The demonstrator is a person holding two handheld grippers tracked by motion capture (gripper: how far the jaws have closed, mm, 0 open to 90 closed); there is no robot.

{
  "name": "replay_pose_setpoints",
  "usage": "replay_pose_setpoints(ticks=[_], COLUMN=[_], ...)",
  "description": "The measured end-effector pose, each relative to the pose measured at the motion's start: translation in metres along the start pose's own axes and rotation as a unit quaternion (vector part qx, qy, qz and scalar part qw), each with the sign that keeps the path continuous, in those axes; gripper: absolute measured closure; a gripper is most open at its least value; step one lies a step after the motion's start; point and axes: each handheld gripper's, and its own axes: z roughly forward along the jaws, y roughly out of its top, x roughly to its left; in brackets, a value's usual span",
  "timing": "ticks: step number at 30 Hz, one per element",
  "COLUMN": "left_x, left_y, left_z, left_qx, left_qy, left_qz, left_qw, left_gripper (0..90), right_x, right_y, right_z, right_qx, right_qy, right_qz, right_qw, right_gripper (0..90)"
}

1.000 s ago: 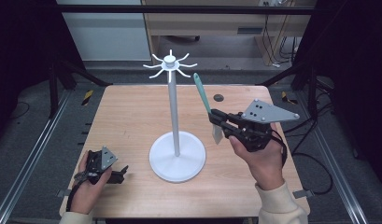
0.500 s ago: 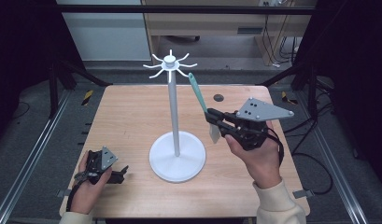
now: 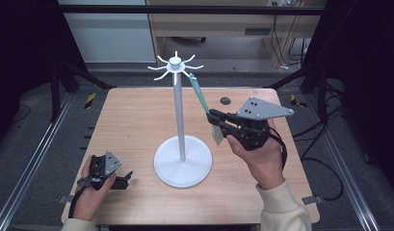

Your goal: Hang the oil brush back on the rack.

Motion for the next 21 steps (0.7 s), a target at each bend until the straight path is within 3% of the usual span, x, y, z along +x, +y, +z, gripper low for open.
replay_pose_setpoints(ticks=[21], left_x=[0.000], left_y=[0.000], left_z=[0.000], left_qx=[0.000], left_qy=[-0.001], left_qz=[0.001], left_qw=[1.0000], left_gripper=[2.6], right_x=[-0.002], right_y=[0.002], right_z=[0.021], right_qx=[0.008], right_qy=[0.010], right_qz=[0.005], right_qw=[0.9999], right_gripper=[82.4])
